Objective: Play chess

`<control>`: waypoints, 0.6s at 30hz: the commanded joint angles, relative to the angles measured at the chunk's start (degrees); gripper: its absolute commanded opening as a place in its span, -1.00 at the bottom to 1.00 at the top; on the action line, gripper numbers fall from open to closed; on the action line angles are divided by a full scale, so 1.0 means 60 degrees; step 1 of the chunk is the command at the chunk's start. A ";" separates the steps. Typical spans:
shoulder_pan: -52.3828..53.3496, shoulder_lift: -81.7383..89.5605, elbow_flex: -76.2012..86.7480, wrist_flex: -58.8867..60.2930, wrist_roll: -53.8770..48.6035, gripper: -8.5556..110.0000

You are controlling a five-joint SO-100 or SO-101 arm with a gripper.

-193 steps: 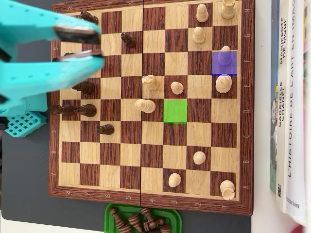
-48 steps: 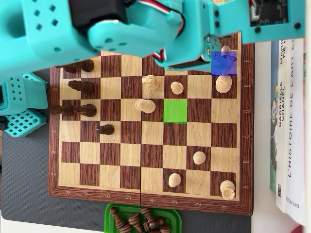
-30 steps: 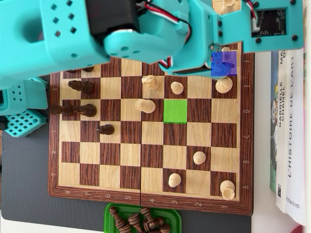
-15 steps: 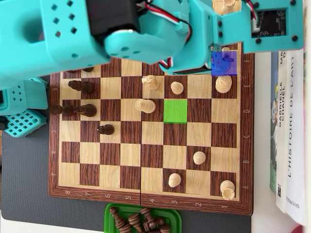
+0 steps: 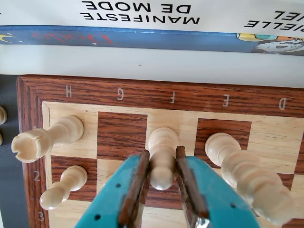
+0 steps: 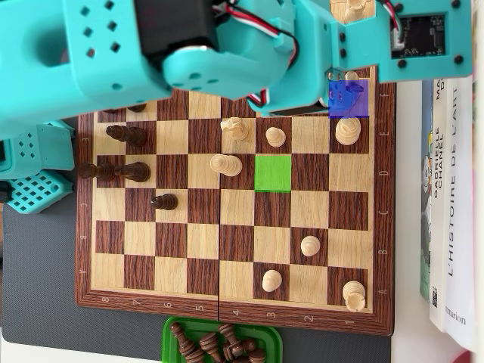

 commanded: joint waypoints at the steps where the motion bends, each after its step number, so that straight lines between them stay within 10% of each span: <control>1: -0.0015 0.0205 -0.0483 -0.0073 0.0044 -0.76; 18: -0.0029 0.1523 0.0234 0.0000 0.0044 -0.76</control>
